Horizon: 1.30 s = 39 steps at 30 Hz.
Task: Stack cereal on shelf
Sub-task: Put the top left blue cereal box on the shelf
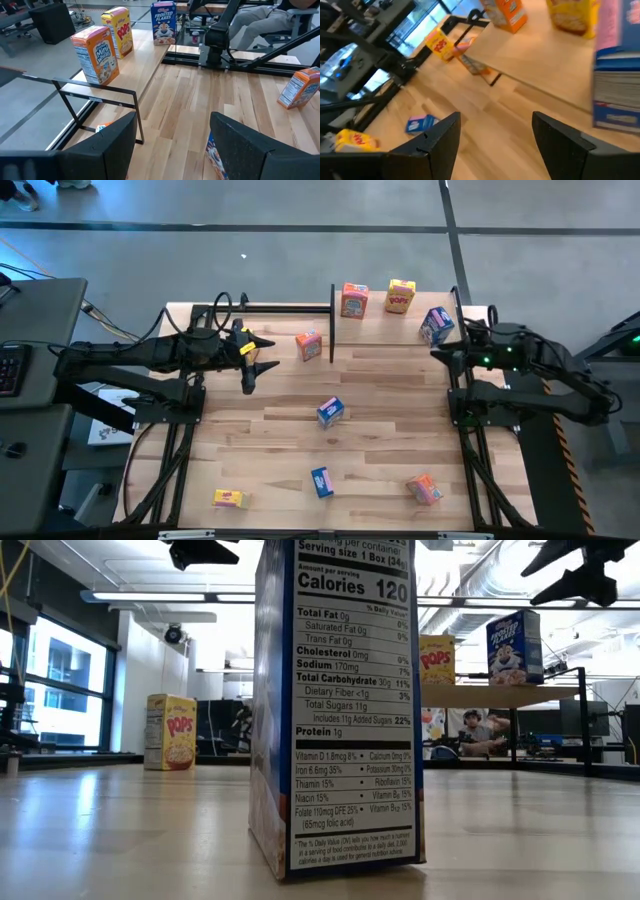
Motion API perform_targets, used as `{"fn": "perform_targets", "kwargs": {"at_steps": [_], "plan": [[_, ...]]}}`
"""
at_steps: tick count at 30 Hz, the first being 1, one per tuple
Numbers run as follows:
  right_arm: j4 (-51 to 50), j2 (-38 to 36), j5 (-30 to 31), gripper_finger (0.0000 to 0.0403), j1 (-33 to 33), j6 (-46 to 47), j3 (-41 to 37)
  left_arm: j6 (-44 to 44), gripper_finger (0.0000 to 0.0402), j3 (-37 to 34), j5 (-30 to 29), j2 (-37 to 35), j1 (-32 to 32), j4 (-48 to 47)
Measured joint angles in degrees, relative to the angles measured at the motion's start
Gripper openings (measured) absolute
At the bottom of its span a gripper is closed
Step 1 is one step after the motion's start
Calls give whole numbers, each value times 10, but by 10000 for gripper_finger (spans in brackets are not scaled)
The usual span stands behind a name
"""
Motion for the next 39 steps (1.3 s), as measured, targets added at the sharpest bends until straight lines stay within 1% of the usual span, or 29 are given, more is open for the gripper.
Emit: {"fn": "perform_targets", "kwargs": {"at_steps": [2,4,8,13,20,25,31,34,39], "plan": [[18,9,-18,239,5,4,0,0,243,0,0,0,0,0],[26,20,-18,239,15,0,5,0,243,0,0,0,0,0],[18,47,18,239,40,-11,38,0,243,0,0,0,0,0],[-11,93,57,239,75,-22,102,0,243,0,0,0,0,0],[-71,176,93,239,141,6,172,0,243,0,0,0,0,0],[-121,223,138,239,194,67,181,0,243,0,0,0,0,0],[-182,259,194,239,238,142,181,21,243,0,0,0,0,0],[-189,271,218,239,249,156,181,21,243,0,0,0,0,0],[-210,294,240,239,248,163,182,21,243,0,0,0,0,0]]}}
